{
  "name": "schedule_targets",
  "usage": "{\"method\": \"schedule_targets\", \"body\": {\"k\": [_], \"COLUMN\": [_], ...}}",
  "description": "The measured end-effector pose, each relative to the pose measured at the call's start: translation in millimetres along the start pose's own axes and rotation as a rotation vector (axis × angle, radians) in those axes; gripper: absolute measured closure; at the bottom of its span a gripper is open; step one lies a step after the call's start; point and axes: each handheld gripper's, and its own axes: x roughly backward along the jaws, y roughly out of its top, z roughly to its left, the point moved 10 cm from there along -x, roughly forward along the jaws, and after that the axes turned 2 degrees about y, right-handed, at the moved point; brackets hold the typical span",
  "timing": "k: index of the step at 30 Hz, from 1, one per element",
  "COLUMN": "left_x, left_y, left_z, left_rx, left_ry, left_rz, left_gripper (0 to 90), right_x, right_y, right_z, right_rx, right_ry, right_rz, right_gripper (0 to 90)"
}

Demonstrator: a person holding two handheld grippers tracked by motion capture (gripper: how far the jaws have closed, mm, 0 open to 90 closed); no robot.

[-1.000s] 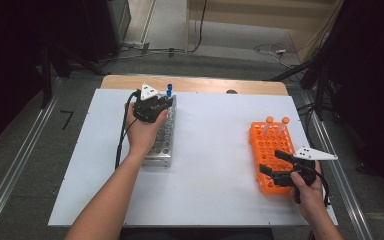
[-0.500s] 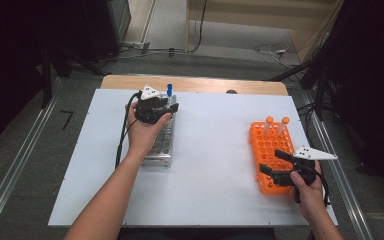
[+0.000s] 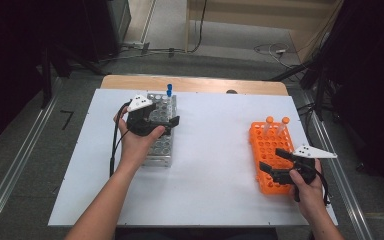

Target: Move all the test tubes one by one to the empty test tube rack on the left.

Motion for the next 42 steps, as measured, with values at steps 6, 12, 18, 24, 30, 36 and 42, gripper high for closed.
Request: {"method": "schedule_targets", "body": {"k": [6, 12, 18, 24, 30, 36, 42], "left_x": [21.3, 43.2, 60.2, 69.6, 72.0, 73.2, 74.3], "left_y": [-9.2, -15.3, -24.5, -34.7, -40.4, -42.7, -44.3], "left_z": [-8.9, -17.8, -31.3, -36.0, -34.0, -31.6, -32.5], "left_rx": [-0.009, -0.021, -0.035, -0.049, -0.034, -0.021, -0.019], "left_ry": [-0.015, -0.023, -0.032, -0.027, -0.023, -0.018, -0.019], "left_rz": [-0.018, -0.042, -0.055, -0.055, -0.055, -0.059, -0.056], "left_gripper": [0.0, 0.0, 0.0, 0.0, 0.0, 0.0, 0.0], "right_x": [0.9, 1.1, 3.3, -3.0, -18.2, -32.7, -44.7], "right_y": [0.9, 4.3, 20.2, 31.7, 34.7, 39.7, 43.3], "right_z": [-0.7, -4.1, -4.3, -17.8, -36.6, -53.5, -65.4], "right_rx": [0.002, -0.009, -0.031, -0.051, -0.049, -0.07, -0.1], "right_ry": [-0.015, -0.026, -0.022, -0.122, -0.192, -0.236, -0.253], "right_rz": [0.005, -0.005, -0.066, -0.071, -0.035, -0.008, 0.011], "right_gripper": [8.1, 8.1, 8.7, 21.0, 34.4, 47.4, 53.4]}}
